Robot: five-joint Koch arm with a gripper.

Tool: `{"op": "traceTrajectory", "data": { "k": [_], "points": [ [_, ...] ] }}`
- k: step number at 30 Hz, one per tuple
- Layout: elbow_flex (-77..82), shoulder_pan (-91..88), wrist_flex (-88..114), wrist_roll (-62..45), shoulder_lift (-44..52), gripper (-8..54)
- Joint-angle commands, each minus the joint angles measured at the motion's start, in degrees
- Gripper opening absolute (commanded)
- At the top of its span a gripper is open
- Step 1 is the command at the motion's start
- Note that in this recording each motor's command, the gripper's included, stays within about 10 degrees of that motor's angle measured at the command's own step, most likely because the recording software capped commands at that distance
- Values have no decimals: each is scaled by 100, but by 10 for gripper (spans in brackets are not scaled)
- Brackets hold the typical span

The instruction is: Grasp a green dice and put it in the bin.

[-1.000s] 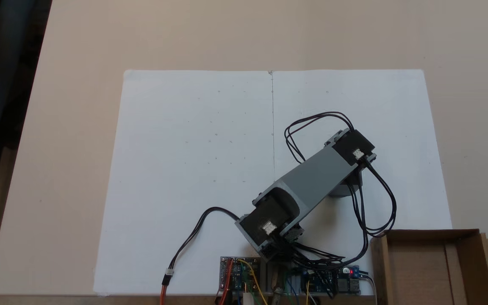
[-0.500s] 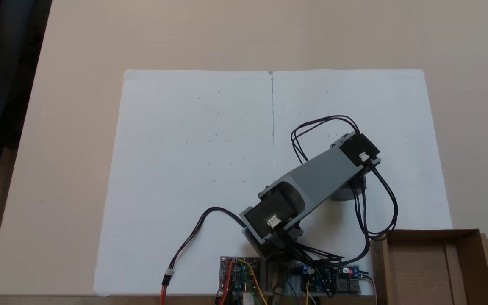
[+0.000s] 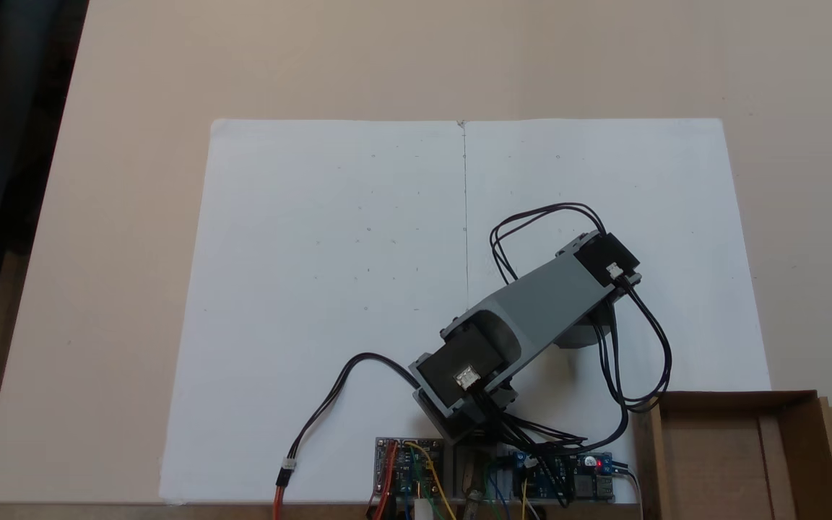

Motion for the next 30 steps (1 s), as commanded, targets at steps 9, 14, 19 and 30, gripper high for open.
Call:
{"op": "traceTrajectory", "data": {
  "k": [9, 14, 19, 30],
  "points": [
    [18, 97, -360, 35, 44, 449],
    [18, 88, -501, 167, 44, 448],
    [149, 79, -527, 167, 44, 448],
    [422, 44, -1072, 457, 35, 444]
  ]
}}
